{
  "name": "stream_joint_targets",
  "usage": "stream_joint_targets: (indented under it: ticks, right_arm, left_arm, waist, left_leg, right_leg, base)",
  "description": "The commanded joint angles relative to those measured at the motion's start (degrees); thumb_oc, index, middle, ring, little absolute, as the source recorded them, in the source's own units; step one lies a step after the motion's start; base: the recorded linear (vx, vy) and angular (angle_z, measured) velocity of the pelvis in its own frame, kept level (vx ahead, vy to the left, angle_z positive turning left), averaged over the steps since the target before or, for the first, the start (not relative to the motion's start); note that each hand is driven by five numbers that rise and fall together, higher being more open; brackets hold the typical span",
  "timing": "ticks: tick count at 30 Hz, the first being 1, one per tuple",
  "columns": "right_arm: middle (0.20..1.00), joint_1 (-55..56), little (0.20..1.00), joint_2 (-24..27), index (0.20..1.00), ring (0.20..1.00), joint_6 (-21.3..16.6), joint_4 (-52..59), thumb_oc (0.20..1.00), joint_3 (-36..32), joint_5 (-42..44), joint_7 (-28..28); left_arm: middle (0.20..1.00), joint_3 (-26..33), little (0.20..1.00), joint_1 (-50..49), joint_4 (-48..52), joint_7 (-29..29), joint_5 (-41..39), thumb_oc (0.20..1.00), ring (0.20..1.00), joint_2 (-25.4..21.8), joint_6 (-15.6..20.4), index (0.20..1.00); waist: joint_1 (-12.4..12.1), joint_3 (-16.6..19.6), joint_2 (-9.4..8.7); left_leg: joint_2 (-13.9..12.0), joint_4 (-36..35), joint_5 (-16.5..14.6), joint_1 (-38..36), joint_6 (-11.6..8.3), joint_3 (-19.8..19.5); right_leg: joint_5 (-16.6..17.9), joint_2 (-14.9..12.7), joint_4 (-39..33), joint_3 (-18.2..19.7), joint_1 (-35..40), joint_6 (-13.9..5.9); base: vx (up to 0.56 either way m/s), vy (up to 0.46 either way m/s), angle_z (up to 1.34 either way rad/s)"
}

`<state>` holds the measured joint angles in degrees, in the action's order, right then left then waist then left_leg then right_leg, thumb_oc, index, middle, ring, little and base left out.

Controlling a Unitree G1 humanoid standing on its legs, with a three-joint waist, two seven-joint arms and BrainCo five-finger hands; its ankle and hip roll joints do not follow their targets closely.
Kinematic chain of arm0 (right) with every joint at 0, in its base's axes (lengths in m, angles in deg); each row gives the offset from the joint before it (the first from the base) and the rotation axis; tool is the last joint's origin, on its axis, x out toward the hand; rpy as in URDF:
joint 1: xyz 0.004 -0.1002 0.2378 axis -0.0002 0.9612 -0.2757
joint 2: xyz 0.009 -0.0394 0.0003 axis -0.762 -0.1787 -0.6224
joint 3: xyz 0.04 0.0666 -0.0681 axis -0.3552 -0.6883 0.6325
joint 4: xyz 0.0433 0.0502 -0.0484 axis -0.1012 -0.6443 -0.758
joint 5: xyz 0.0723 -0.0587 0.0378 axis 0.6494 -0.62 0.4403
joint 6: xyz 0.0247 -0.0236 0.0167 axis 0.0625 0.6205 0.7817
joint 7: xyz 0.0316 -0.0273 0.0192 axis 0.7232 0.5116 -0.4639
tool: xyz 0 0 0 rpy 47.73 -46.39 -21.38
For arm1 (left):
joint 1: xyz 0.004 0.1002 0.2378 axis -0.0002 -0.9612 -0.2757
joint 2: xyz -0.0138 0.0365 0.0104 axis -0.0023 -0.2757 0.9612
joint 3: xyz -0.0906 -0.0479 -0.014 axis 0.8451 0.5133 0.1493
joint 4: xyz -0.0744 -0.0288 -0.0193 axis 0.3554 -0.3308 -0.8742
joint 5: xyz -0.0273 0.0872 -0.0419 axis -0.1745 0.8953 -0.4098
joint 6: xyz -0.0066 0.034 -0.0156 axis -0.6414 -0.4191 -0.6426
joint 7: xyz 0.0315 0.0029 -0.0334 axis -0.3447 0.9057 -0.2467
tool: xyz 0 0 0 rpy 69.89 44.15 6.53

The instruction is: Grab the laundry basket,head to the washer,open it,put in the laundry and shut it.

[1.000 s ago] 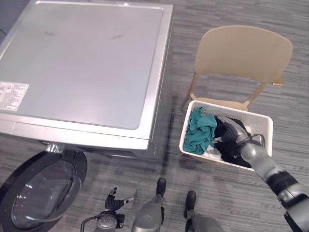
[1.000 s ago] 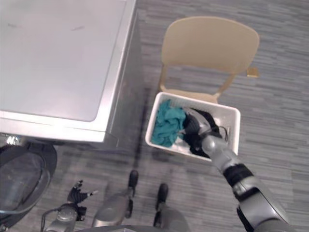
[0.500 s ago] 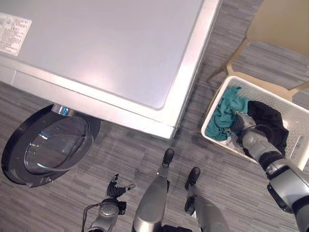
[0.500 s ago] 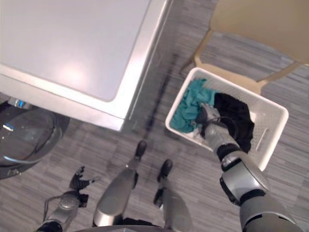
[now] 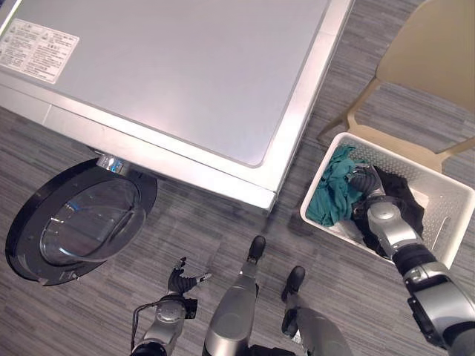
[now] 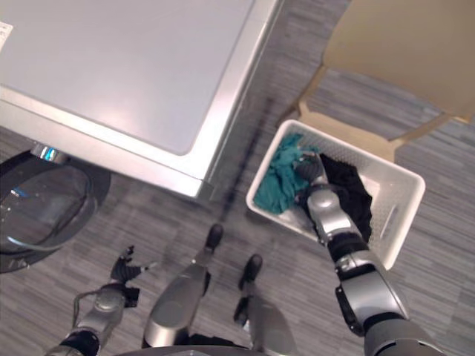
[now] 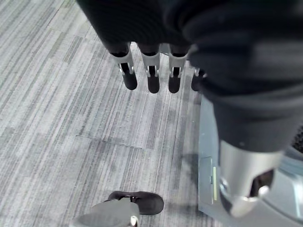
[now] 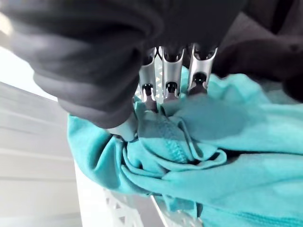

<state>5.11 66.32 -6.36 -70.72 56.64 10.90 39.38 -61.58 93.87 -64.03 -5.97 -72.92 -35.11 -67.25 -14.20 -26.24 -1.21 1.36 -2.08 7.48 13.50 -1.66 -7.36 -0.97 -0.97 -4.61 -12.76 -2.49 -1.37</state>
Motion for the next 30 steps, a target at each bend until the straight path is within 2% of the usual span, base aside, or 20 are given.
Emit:
stream_joint_targets:
  ticks: [1,7,10,11,13,15,18,19,21,22,24,26,27,28,29,30]
  right_arm:
    - [0.200,5.24,0.200,-1.78,0.200,0.200,-5.30,6.81,0.200,-1.04,5.57,-1.45]
    - [0.200,14.38,0.200,-3.18,0.200,0.200,-6.53,21.84,0.200,-4.10,5.99,-4.57]
    - [0.200,15.91,0.200,-2.74,0.200,0.200,-6.61,26.48,0.200,-4.82,5.95,-5.59]
    - [0.200,19.51,0.200,-2.86,0.200,0.200,-7.32,33.70,0.200,-5.73,6.03,-7.88]
    - [0.200,22.06,0.200,-3.22,0.200,0.200,-7.64,40.64,0.200,-6.74,6.72,-10.17]
    - [0.200,23.37,0.200,-4.17,0.200,0.200,-8.86,45.98,0.200,-6.92,9.27,-11.99]
    - [0.200,25.62,0.200,-5.20,0.200,0.200,-10.26,51.70,0.200,-8.40,11.33,-13.31]
    - [0.200,26.15,0.200,-5.46,0.200,0.200,-10.38,52.75,0.200,-8.95,11.13,-13.51]
    - [0.200,26.90,0.200,-6.29,0.200,0.200,-10.74,54.34,0.200,-9.42,10.72,-13.32]
    - [0.200,25.75,0.200,-6.87,0.200,0.200,-11.02,53.84,0.200,-8.66,11.53,-12.61]
    - [0.200,24.80,0.200,-7.43,0.200,0.200,-10.83,53.38,0.200,-7.88,12.50,-12.22]
    - [0.200,23.82,0.200,-6.99,0.200,0.200,-10.82,53.29,0.200,-7.50,12.64,-11.55]
    - [0.200,23.31,0.200,-6.66,0.200,0.200,-10.94,53.26,0.200,-7.29,12.50,-11.12]
    - [0.200,23.31,0.200,-6.66,0.200,0.200,-10.94,53.26,0.200,-7.29,12.50,-11.12]
    - [0.200,22.41,0.200,-6.03,0.200,0.200,-10.61,53.38,0.200,-6.72,11.61,-10.59]
    - [0.200,22.06,0.200,-6.04,0.200,0.200,-10.59,54.07,0.200,-5.76,11.31,-10.52]
  left_arm:
    - [1.000,-0.41,1.000,-2.08,-1.56,0.34,-1.40,1.000,1.000,0.64,-0.80,1.000]
    - [1.000,3.15,1.000,-5.36,0.15,1.17,-0.49,1.000,1.000,0.52,-2.04,1.000]
    - [1.000,3.78,1.000,-6.01,0.56,1.20,-0.47,1.000,1.000,0.64,-2.31,1.000]
    - [1.000,4.98,1.000,-7.63,2.02,1.84,-0.15,1.000,1.000,0.59,-2.50,1.000]
    - [1.000,5.73,1.000,-8.72,2.90,2.46,0.44,1.000,1.000,0.64,-2.68,1.000]
    - [1.000,5.73,1.000,-8.68,7.15,2.36,0.19,1.000,1.000,-0.12,-2.30,1.000]
    - [1.000,6.19,1.000,-7.82,12.29,1.57,-0.44,1.000,1.000,-1.48,-1.50,1.000]
    - [1.000,6.30,1.000,-7.89,13.41,1.61,-0.63,1.000,1.000,-1.49,-1.26,1.000]
    - [1.000,6.35,1.000,-8.43,16.35,1.46,-1.20,1.000,1.000,-1.84,-0.78,1.000]
    - [1.000,6.02,1.000,-9.15,20.12,1.13,-2.85,1.000,1.000,-1.96,-0.18,1.000]
    - [1.000,6.11,1.000,-10.61,24.13,1.41,-4.11,1.000,1.000,-1.48,0.00,1.000]
    - [1.000,5.82,1.000,-10.87,26.99,1.51,-5.14,1.000,1.000,-1.01,0.15,1.000]
    - [1.000,5.32,1.000,-10.68,28.75,1.60,-5.08,1.000,1.000,-0.91,0.32,1.000]
    - [1.000,5.32,1.000,-10.68,28.75,1.60,-5.08,1.000,1.000,-0.91,0.32,1.000]
    - [1.000,4.11,1.000,-9.81,30.83,2.10,-4.38,1.000,1.000,-0.66,0.50,1.000]
    - [1.000,2.51,1.000,-8.91,33.88,2.76,-2.81,1.000,1.000,-1.57,1.09,1.000]
  waist:
    - [0.78,6.28,0.15]
    - [2.79,9.63,-0.66]
    - [3.31,10.12,-1.04]
    - [4.09,11.93,-1.53]
    - [5.19,13.34,-1.83]
    - [6.02,12.78,-1.58]
    - [6.79,12.46,-1.37]
    - [6.63,13.14,-1.39]
    - [5.80,14.36,-2.09]
    - [4.35,14.68,-2.37]
    - [3.21,14.46,-1.83]
    - [2.87,13.71,-0.19]
    - [3.05,12.99,0.67]
    - [3.05,12.99,0.67]
    - [4.27,11.99,0.98]
    - [5.32,11.98,0.49]
  left_leg:
    - [1.40,-2.03,-1.63,-0.35,-1.14,1.78]
    - [1.67,-1.62,-3.70,-4.86,-0.02,2.99]
    - [1.67,-1.26,-4.35,-6.05,0.26,3.60]
    - [1.73,-0.69,-5.57,-8.15,0.91,4.72]
    - [1.41,-1.00,-6.08,-10.55,1.57,6.19]
    - [0.71,-1.05,-5.62,-11.09,1.85,7.23]
    - [0.24,0.80,-3.77,-8.53,1.63,6.20]
    - [0.20,0.95,-3.16,-7.53,1.43,5.80]
    - [0.69,1.12,-2.09,-5.48,0.99,5.29]
    - [0.82,0.97,0.65,-2.47,-0.59,4.50]
    - [0.58,0.37,3.95,0.30,-2.39,4.17]
    - [0.13,-1.75,6.80,2.40,-4.13,3.66]
    - [0.17,-2.56,7.19,3.16,-4.81,3.83]
    - [0.17,-2.56,7.19,3.16,-4.81,3.83]
    - [0.03,-2.32,5.20,2.77,-4.15,6.40]
    - [-0.39,0.38,2.92,0.98,-3.15,7.92]
  right_leg:
    - [0.48,-4.06,2.07,0.92,-2.52,-4.74]
    - [0.05,-4.66,2.59,1.58,1.02,-5.32]
    - [0.04,-4.70,2.75,2.22,1.90,-5.44]
    - [-0.10,-4.79,3.25,3.26,3.08,-5.64]
    - [0.21,-4.89,4.94,4.43,3.40,-6.15]
    - [-0.05,-4.75,9.40,5.35,2.19,-6.51]
    - [-3.89,-1.43,19.62,10.18,2.19,-5.81]
    - [-3.76,-0.49,20.82,11.36,2.65,-5.76]
    - [-4.54,0.42,20.66,13.70,5.09,-5.27]
    - [-8.78,2.05,15.24,15.03,8.28,-2.66]
    - [-9.86,3.24,10.46,14.90,9.09,-0.86]
    - [-9.50,4.60,7.76,14.23,8.15,0.13]
    - [-8.73,4.85,7.17,13.32,7.35,0.35]
    - [-8.73,4.85,7.17,13.32,7.35,0.35]
    - [-7.36,3.82,7.18,10.55,5.99,0.07]
    - [-5.94,2.18,6.63,7.69,5.09,-0.65]
  base:
    - [0.06,0.027,0.05]
    - [0.06,0.047,0.05]
    - [0.03,0.068,-0.17]
    - [0.06,0.123,-0.35]
    - [0.01,0.141,-0.58]
    - [-0.21,0.044,-0.69]
    - [-0.29,-0.069,-0.17]
    - [-0.22,-0.133,0.58]
    - [-0.25,-0.201,0.72]
    - [-0.32,-0.266,0.29]
    - [-0.35,-0.242,0.30]
    - [-0.39,-0.161,0.55]
    - [-0.28,-0.077,0.78]
    - [-0.35,-0.045,1.03]
    - [-0.37,-0.006,0.90]
    - [-0.46,0.000,1.44]
